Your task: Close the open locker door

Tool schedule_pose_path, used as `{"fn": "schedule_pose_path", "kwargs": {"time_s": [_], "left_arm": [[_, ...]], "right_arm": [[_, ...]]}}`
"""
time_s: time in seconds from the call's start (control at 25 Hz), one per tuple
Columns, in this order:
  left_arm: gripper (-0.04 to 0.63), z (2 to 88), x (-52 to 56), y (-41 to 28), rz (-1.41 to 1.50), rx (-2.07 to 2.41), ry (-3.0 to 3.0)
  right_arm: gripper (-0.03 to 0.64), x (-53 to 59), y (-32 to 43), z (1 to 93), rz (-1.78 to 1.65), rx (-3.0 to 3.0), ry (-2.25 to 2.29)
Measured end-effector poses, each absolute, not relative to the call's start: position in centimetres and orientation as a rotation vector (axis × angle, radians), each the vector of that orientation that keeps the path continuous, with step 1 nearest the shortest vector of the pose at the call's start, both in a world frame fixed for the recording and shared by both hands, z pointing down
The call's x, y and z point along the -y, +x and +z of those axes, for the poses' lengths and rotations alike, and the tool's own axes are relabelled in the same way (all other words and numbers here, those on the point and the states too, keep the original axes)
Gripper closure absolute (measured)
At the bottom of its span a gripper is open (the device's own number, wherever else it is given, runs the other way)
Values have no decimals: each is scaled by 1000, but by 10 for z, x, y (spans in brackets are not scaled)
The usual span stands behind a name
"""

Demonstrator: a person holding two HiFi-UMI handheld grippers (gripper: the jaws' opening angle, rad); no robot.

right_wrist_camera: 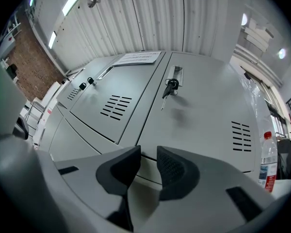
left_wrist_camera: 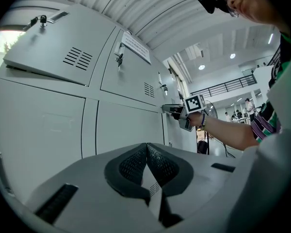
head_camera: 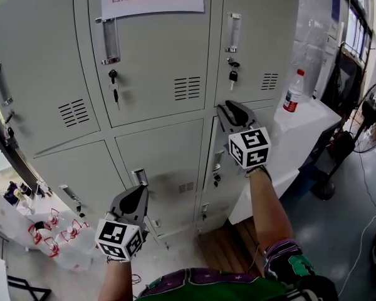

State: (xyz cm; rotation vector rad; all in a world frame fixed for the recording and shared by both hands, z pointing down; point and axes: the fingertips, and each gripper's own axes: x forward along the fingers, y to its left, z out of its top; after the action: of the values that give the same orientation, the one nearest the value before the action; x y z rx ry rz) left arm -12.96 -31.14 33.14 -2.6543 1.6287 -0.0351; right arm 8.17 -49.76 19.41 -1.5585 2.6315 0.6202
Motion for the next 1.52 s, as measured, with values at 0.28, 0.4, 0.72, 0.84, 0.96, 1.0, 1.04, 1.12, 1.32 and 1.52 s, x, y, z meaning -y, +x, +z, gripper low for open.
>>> {"fn": "schedule_pose_path", "kwargs": {"time_s": [0.28,0.4,0.72,0.84,0.96,1.0,1.04,1.12,1.32,1.52], "left_arm": [[575,332,311,-129,-33,-1628,-2658],[575,333,311,-128,-33,-1623,-2663],[575,338,310,-122,-35,-1605,-2692],[575,341,309,-123,-34,-1603,-2700],[575,344,308,-130,-25,-1606,-2709],[575,345,308,-134,-22,-1606,-2711],[575,346,308,-138,-20,-1606,-2715],[575,348,307,-147,-18,-1601,-2722],[575,357,308,-176,-25,-1583,-2739],[575,366,308,-205,-28,-1531,-2774]], "right_arm": [[523,485,89,198,615,-2619,-1556],[523,479,91,204,614,-2630,-1558],[523,472,101,225,553,-2647,-1586],[523,467,103,231,524,-2640,-1590],[523,458,104,240,498,-2628,-1607],[523,454,104,244,482,-2623,-1612],[523,449,103,248,463,-2619,-1616],[525,439,101,258,423,-2611,-1622],[528,404,89,281,348,-2570,-1660],[533,367,70,311,246,-2512,-1723]]}}
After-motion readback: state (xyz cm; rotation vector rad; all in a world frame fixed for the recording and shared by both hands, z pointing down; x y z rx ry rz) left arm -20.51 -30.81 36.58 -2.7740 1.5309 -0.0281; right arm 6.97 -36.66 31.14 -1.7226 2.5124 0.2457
